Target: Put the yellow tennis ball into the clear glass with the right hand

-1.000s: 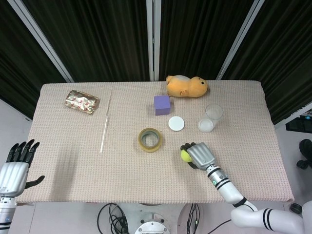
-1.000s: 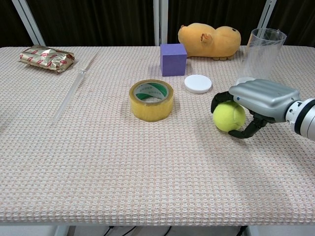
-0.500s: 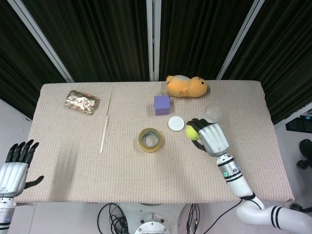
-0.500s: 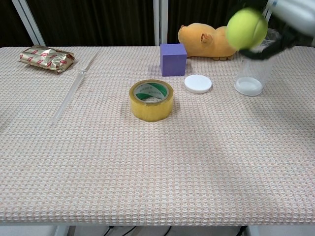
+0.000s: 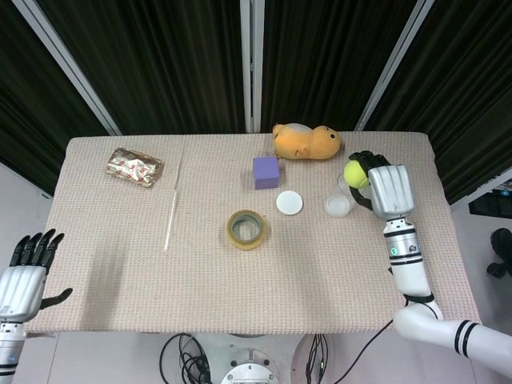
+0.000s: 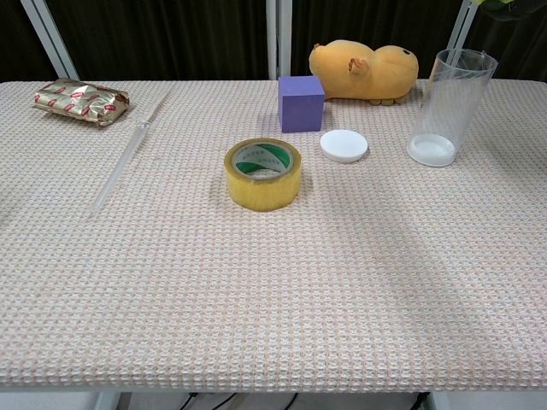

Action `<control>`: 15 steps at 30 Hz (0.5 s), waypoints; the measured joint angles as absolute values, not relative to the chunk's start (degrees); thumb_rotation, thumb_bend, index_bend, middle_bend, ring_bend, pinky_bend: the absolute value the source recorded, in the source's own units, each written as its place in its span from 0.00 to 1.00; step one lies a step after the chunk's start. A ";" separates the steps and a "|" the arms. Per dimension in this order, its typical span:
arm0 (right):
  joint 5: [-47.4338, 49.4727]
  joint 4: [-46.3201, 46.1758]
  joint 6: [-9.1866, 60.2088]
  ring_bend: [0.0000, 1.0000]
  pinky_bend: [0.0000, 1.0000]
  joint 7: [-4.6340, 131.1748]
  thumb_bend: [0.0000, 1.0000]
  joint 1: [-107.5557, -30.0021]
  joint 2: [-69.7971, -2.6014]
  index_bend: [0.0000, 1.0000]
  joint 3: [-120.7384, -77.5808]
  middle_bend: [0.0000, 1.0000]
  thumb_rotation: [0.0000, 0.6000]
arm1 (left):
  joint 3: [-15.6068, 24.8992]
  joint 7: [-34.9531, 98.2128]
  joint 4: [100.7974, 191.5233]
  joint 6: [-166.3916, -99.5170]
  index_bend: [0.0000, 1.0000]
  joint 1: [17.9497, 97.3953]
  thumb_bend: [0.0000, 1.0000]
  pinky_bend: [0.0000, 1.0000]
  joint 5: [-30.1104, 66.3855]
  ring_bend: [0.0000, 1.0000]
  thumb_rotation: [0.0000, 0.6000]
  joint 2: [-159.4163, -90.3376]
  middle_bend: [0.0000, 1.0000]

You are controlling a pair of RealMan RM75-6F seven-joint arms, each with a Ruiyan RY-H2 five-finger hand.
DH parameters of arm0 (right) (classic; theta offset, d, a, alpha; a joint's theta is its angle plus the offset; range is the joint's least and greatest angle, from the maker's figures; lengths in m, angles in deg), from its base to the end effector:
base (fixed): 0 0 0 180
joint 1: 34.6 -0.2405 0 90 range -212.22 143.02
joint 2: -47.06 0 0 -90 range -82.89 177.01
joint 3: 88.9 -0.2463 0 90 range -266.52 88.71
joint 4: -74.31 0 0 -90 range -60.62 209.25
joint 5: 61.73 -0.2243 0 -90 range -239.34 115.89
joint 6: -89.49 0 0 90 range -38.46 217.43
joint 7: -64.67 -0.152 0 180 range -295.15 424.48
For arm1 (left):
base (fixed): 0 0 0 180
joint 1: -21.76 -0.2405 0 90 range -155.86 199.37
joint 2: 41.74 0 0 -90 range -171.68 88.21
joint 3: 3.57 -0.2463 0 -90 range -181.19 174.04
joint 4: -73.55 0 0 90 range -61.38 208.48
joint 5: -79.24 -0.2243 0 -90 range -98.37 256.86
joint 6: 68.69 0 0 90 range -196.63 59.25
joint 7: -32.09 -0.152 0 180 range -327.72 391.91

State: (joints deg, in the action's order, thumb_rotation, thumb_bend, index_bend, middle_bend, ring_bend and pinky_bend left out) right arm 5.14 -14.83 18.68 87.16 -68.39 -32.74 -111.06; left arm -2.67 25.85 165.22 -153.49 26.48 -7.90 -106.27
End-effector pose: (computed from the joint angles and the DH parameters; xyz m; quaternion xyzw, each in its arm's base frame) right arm -0.1555 -0.3753 0.0946 0.6008 -0.3030 0.4660 0.5745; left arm -0.3105 0.1811 0.1338 -0.6284 -0.3599 -0.3469 0.5960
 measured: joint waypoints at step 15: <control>-2.57 -9.23 23.15 0.53 0.72 87.45 0.33 -71.11 -35.08 0.41 -110.76 0.44 1.00 | -2.40 25.46 166.14 -152.63 0.00 27.51 0.06 0.00 -8.24 0.00 1.00 -105.69 0.00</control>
